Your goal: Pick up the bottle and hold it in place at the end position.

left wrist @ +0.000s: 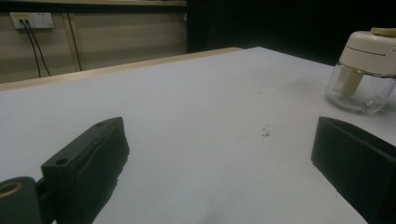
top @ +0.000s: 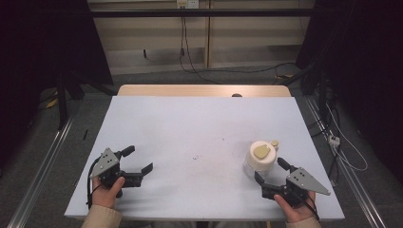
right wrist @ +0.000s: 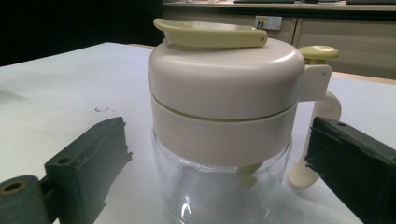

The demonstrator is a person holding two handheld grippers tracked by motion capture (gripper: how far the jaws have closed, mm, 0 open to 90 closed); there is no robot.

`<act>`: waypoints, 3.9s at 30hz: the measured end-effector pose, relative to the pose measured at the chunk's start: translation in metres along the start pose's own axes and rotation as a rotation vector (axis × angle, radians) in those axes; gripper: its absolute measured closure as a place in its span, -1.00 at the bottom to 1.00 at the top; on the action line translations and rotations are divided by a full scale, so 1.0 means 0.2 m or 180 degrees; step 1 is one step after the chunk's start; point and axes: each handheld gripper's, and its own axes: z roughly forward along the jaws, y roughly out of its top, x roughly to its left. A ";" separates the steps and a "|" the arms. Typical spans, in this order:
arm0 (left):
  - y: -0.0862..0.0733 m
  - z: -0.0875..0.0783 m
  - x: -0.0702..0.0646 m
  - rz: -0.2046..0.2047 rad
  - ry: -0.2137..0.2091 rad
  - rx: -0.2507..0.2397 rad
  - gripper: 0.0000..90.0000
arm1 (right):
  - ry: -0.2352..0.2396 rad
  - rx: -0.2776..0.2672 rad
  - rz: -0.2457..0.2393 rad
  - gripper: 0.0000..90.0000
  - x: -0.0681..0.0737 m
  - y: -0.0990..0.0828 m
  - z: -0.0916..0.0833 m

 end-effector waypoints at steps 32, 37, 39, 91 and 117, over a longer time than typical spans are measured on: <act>0.00 0.01 -0.01 0.0024 -0.0054 0.0006 -0.91 | 0.0012 0.0317 -0.0017 -0.89 -0.03 0.01 0.14; 0.00 0.02 -0.01 0.0014 -0.0081 0.0015 -0.91 | 0.0067 0.0330 0.0001 -0.90 -0.04 0.01 0.16; 0.00 0.02 -0.01 0.0015 -0.0077 0.0019 -0.91 | 0.0094 0.0332 0.0000 -0.90 -0.04 0.02 0.17; 0.00 0.02 -0.02 -0.0031 -0.0112 -0.0050 -0.90 | 0.0064 -0.0088 0.0093 -0.88 0.02 0.14 0.43; 0.00 0.01 -0.02 -0.0024 -0.0164 -0.0105 -0.90 | 0.0261 -0.0142 0.0081 -0.88 0.12 0.21 0.59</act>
